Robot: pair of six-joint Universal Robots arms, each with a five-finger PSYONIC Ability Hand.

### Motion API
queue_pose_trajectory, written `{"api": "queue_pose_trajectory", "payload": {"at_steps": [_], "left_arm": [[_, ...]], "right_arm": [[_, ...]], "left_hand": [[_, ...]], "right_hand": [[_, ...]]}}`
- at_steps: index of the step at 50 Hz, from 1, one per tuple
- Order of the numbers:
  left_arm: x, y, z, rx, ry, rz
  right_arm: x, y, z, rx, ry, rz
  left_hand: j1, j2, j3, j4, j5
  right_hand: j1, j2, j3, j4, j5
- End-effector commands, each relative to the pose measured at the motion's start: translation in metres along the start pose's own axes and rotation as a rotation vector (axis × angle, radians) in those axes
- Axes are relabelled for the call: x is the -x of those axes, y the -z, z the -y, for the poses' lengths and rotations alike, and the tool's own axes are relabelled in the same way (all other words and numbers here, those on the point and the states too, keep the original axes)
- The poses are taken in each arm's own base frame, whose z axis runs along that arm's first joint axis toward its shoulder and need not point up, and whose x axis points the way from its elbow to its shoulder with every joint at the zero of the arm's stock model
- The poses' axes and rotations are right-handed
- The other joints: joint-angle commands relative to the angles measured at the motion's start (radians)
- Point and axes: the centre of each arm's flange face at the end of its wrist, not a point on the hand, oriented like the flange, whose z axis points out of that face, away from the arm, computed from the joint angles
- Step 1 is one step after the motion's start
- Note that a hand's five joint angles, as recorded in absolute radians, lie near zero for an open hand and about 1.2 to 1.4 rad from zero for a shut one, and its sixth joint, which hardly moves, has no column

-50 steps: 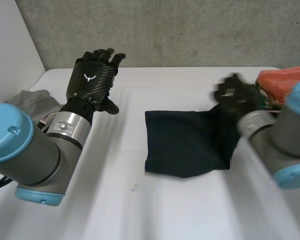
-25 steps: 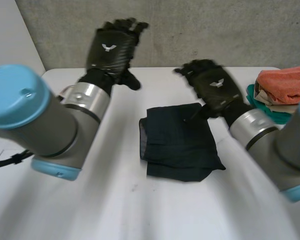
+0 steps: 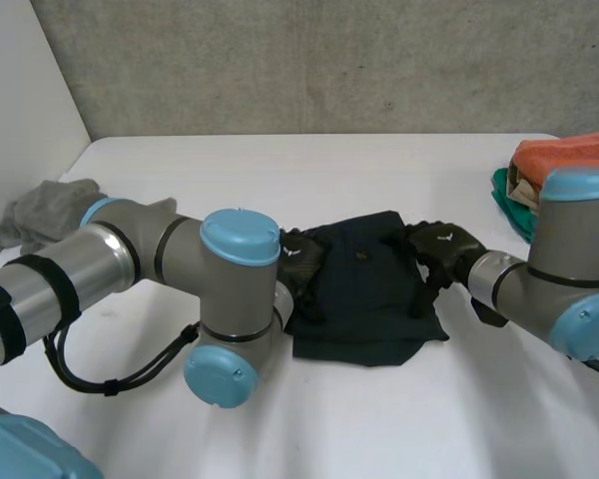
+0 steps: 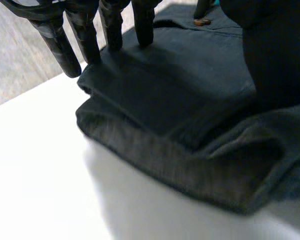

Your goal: Fold the laundry.

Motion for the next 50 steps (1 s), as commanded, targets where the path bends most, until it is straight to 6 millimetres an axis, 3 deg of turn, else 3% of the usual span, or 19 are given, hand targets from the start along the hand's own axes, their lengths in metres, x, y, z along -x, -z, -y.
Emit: {"api": "queue_pose_trajectory", "payload": {"at_steps": [1,2,8,13,14,17,19,25,32,38,50], "left_arm": [[0.004,0.005,-0.006,0.053,-0.021,-0.004],[0.004,0.006,-0.005,0.052,-0.020,-0.006],[0.015,0.029,0.053,-0.093,0.002,-0.004],[0.024,0.046,0.096,-0.225,0.014,-0.065],[0.027,0.052,0.111,-0.275,0.010,-0.106],[0.027,0.062,0.129,-0.340,-0.002,-0.213],[0.024,0.067,0.138,-0.372,-0.011,-0.291],[0.011,0.086,0.143,-0.364,-0.019,-0.559],[0.005,0.093,0.141,-0.344,-0.018,-0.606],[0.004,0.094,0.140,-0.340,-0.014,-0.607],[0.005,0.093,0.140,-0.340,-0.011,-0.604]], "right_arm": [[-0.005,0.001,0.006,-0.009,0.111,-0.045],[-0.006,0.003,0.011,-0.021,0.116,-0.056],[-0.002,0.037,0.050,-0.126,0.166,-0.111],[0.013,0.066,0.057,-0.202,0.206,-0.129],[0.024,0.077,0.057,-0.233,0.222,-0.127],[0.040,0.087,0.047,-0.254,0.237,-0.111],[0.058,0.091,0.028,-0.243,0.248,-0.077],[0.089,0.095,-0.012,-0.187,0.268,-0.030],[0.104,0.073,-0.041,-0.175,0.285,-0.041],[0.107,0.049,-0.041,-0.265,0.307,-0.069],[0.100,0.021,-0.025,-0.346,0.319,-0.108]], "left_hand": [[0.034,0.018,0.010,0.021,0.001],[0.031,0.015,0.007,0.018,-0.001],[0.005,-0.011,-0.019,-0.008,-0.028],[0.005,-0.011,-0.019,-0.008,-0.028],[0.005,-0.011,-0.019,-0.008,-0.028],[0.028,0.012,0.004,0.015,-0.005],[0.028,0.012,0.004,0.015,-0.004],[0.043,0.027,0.019,0.030,0.010],[0.043,0.027,0.019,0.030,0.010],[0.043,0.027,0.019,0.030,0.010],[0.046,0.030,0.022,0.033,0.013]], "right_hand": [[-0.038,-0.020,-0.037,-0.041,-0.051],[-0.038,-0.020,-0.037,-0.041,-0.051],[-0.038,-0.020,-0.037,-0.041,-0.051],[-0.038,-0.020,-0.037,-0.041,-0.051],[-0.038,-0.020,-0.037,-0.041,-0.051],[-0.038,-0.020,-0.037,-0.041,-0.051],[-0.038,-0.020,-0.037,-0.041,-0.051],[-0.038,-0.020,-0.037,-0.041,-0.051],[-0.038,-0.020,-0.037,-0.041,-0.051],[-0.038,-0.020,-0.037,-0.041,-0.051],[0.021,0.040,0.022,0.019,0.008]]}}
